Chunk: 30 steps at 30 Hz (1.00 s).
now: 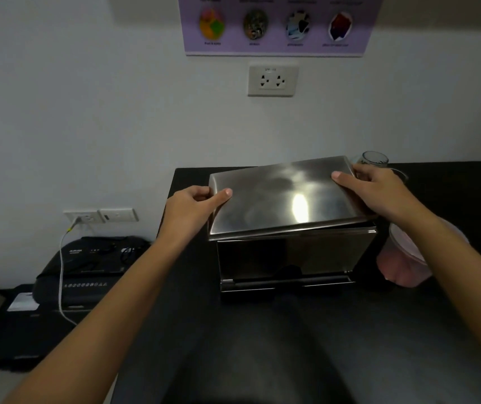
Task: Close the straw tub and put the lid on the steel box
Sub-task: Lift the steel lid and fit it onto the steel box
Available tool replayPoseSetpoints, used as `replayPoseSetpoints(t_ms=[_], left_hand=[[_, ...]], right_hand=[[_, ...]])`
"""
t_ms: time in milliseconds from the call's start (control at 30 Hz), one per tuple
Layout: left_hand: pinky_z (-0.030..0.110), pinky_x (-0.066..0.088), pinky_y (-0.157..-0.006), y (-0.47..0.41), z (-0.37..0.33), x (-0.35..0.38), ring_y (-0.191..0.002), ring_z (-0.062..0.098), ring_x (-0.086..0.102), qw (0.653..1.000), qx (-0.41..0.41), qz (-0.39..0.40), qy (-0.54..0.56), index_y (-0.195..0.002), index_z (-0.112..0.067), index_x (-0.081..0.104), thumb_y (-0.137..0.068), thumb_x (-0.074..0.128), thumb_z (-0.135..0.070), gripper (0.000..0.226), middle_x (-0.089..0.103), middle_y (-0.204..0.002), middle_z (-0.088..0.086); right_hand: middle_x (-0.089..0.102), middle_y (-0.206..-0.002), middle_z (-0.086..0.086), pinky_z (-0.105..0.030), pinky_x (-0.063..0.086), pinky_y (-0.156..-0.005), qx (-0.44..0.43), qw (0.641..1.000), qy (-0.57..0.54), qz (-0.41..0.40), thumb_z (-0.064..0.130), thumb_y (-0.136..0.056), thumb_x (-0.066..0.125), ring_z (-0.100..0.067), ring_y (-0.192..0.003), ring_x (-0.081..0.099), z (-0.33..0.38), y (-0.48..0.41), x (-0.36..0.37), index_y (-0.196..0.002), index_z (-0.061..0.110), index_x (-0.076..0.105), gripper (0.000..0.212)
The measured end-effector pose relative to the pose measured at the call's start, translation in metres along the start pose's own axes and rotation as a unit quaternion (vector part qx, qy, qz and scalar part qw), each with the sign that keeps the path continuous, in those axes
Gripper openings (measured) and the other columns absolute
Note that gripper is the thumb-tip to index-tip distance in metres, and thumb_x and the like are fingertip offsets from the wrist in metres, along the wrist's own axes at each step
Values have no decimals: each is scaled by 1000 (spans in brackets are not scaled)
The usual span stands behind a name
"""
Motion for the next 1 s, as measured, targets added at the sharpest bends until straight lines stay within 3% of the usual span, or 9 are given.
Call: replayPoseSetpoints(t_ms=[233,433,567,700,833,1000], left_hand=[[32,51,-90,-5,-3,9,-99,23,65,999,-16,16,-27,-116,-8,63,-72,70,-49,60,67,-113,8],[29,49,-88,-4,-6,11,-98,23,65,999,-11,13,-43,-115,-7,63,-74,68,-49,59,67,-112,9],[12,38,-69,-3,-10,13,-91,12,58,997,11,14,-74,-115,-8,64,-78,65,-47,55,67,-112,6],[19,35,-79,-4,-8,12,-94,7,49,997,23,3,-80,-117,-8,62,-77,66,-47,56,62,-119,7],[15,35,-72,-8,-5,14,-94,10,52,996,19,4,-85,-112,-10,65,-74,67,-50,54,63,-115,7],[19,36,-77,-8,-5,15,-94,10,53,996,22,3,-86,-114,-8,65,-75,68,-48,56,65,-113,8]], right_hand=[[57,-105,-6,-39,45,-95,7,1000,0,8,38,-87,55,-21,-95,55,-8,-6,-7,-128,10,51,50],[55,-103,-4,-27,40,-85,-9,1000,9,1,37,-87,55,-17,-92,52,-9,-10,-8,-127,9,52,48],[58,-104,-5,-29,42,-86,1,1000,11,4,40,-86,56,-18,-92,54,-18,-11,-6,-126,12,53,49],[62,-121,-11,-34,43,-93,5,999,42,14,45,-85,54,-25,-106,57,-25,-11,-5,-126,12,54,53],[54,-129,-18,-34,38,-95,-14,993,117,12,45,-90,46,-31,-117,50,-25,-10,1,-129,6,50,55],[49,-131,-20,-40,38,-98,-10,987,160,28,48,-91,40,-34,-120,47,-30,-10,8,-133,7,44,60]])
Point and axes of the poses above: each hand's wrist, its own y-axis away from the middle knuckle, its own x-axis out of the palm, z = x × y, the point moved 8 cm from there along -y, towards the middle knuckle
